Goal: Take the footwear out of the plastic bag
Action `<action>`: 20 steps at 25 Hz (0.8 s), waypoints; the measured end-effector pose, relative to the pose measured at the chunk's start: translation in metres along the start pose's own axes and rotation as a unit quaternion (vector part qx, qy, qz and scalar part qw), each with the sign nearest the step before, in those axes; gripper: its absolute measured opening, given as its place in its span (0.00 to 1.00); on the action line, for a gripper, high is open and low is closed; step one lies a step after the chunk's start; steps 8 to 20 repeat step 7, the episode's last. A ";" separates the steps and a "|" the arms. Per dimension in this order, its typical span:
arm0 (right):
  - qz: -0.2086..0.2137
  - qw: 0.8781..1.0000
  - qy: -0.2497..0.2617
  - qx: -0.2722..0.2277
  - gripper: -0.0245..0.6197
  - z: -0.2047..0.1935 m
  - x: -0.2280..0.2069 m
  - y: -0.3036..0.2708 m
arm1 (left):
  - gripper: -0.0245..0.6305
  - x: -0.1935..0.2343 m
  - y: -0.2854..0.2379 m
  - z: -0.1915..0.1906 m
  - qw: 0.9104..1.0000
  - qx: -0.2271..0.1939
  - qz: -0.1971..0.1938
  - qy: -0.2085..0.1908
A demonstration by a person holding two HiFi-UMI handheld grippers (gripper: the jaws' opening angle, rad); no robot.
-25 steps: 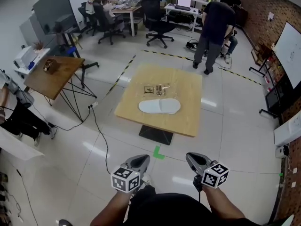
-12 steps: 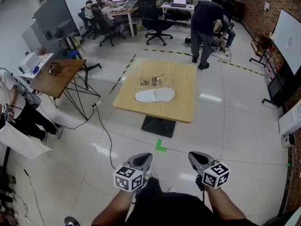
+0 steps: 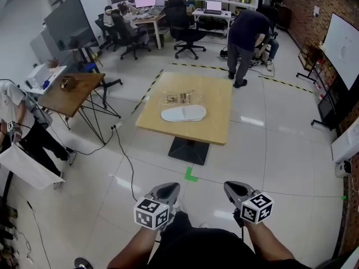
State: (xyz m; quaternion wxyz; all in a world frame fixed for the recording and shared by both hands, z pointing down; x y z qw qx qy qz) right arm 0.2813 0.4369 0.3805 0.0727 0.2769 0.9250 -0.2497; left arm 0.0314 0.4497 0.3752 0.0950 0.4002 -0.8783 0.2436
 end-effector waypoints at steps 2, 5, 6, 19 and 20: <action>0.002 1.000 0.004 -0.001 0.04 0.000 0.003 0.000 | 0.05 0.002 0.004 -0.002 1.000 -0.003 0.003 0.000; 0.003 1.000 0.009 -0.004 0.04 0.003 0.010 -0.005 | 0.05 0.008 0.011 -0.002 1.000 -0.009 0.008 0.000; 0.003 1.000 0.011 -0.005 0.04 0.004 0.012 -0.007 | 0.05 0.011 0.013 -0.001 1.000 -0.010 0.009 0.000; 0.003 1.000 0.012 -0.006 0.04 0.005 0.014 -0.009 | 0.05 0.013 0.015 -0.001 1.000 -0.012 0.010 0.000; 0.003 1.000 0.012 -0.006 0.04 0.005 0.014 -0.009 | 0.05 0.013 0.015 -0.001 1.000 -0.012 0.010 0.000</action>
Point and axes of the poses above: the fingertips, and each gripper's own axes: y backward along the fingers, x to its left, z out of its top, the point moved 6 cm from there along y, backward along the fingers, and after that the axes turned 12 degrees about -z, right-handed, at the moved point
